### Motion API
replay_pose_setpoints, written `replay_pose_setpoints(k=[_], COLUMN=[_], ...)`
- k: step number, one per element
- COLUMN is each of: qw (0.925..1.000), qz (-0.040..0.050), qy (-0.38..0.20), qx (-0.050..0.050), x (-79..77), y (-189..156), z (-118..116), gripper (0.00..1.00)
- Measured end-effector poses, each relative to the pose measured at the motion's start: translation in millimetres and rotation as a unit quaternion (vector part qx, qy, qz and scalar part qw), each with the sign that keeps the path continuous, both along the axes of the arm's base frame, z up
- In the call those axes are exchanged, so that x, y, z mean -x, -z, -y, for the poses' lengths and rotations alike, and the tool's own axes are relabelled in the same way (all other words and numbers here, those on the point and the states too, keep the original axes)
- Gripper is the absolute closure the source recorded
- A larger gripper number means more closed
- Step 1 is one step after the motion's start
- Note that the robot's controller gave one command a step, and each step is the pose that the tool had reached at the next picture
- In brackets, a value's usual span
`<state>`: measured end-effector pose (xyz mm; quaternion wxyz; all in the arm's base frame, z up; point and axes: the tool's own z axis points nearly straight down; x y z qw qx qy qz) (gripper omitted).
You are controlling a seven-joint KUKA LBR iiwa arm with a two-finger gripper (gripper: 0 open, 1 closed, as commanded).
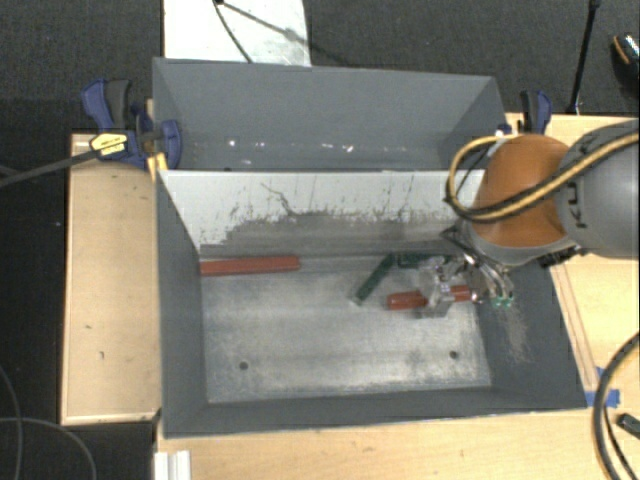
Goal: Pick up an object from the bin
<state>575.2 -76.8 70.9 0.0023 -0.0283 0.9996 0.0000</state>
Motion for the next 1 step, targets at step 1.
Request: replay_pose_setpoints(k=[1], qw=[1.0], qz=[0.0037], qy=[0.004], qx=[0.001], x=[12.3], y=[-204.1], z=[-1.7], gripper=[1.0])
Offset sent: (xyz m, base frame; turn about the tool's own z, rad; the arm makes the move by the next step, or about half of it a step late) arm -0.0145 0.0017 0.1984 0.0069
